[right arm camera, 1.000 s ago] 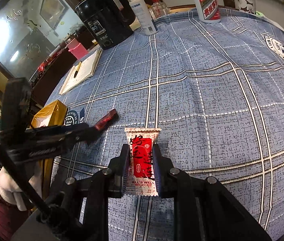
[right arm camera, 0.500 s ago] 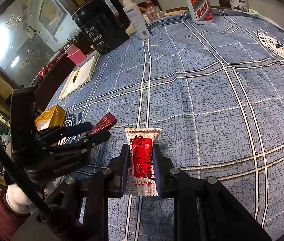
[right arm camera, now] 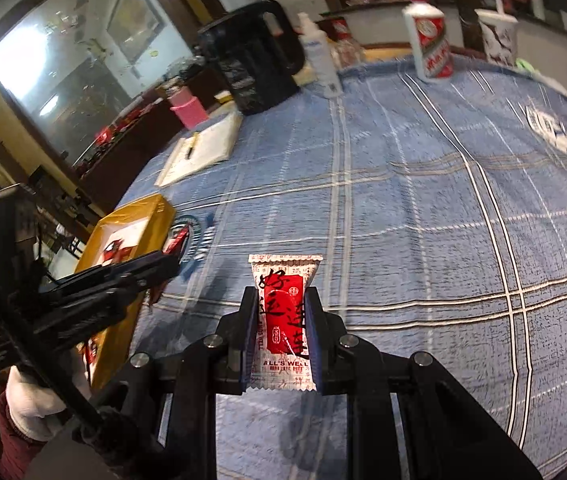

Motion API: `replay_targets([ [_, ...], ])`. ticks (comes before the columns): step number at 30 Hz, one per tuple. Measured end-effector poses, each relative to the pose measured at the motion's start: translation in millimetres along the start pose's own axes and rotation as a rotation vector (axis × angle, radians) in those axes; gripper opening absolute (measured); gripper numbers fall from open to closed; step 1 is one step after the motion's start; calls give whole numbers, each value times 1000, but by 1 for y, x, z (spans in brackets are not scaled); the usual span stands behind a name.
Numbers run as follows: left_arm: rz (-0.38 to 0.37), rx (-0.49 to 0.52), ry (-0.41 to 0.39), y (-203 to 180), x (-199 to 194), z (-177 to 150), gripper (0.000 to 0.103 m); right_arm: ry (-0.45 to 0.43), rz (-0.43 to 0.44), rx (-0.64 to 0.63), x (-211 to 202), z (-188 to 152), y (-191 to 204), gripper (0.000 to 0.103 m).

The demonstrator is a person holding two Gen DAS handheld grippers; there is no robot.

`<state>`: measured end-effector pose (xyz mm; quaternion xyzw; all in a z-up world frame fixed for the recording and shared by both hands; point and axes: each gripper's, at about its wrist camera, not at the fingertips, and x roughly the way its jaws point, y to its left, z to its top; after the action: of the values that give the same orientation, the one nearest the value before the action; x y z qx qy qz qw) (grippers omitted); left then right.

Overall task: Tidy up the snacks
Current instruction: 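Grasp the red wafer bar with the left tool while right tool holds candy packet, then carry wafer bar and candy packet over the tray and release them inside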

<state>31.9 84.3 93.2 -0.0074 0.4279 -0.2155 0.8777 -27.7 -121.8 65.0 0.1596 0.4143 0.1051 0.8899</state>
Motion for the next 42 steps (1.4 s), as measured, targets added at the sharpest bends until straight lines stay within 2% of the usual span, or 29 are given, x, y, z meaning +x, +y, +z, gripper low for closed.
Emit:
replay_targets([
  [5, 75, -37, -88, 29, -54, -15, 26, -19, 27, -88, -11, -3, 47, 21],
  [9, 121, -101, -160, 64, -100, -25, 26, -77, 44, -167, -26, 3, 90, 21],
  [14, 183, -182, -196, 108, -128, -38, 26, -165, 68, -270, -42, 20, 147, 21],
  [17, 208, -235, -196, 135, -128, -45, 26, -171, 108, -316, -35, 29, 178, 22],
  [22, 247, -286, -162, 163, -112, -62, 26, -75, 95, -377, 24, 21, 216, 22],
  [26, 267, -282, -122, 165, -102, -82, 26, 91, 123, -363, 82, 0, 224, 22],
  [33, 299, -281, -111, 158, -102, -111, 26, 253, 167, -393, 120, -47, 240, 22],
  [40, 364, -305, -146, 155, -106, -125, 29, 255, 136, -429, 130, -69, 247, 22],
  [41, 374, -311, -152, 155, -107, -125, 31, 250, 127, -437, 130, -70, 248, 23],
  [42, 383, -318, -157, 155, -108, -126, 39, 246, 116, -445, 132, -71, 249, 25],
])
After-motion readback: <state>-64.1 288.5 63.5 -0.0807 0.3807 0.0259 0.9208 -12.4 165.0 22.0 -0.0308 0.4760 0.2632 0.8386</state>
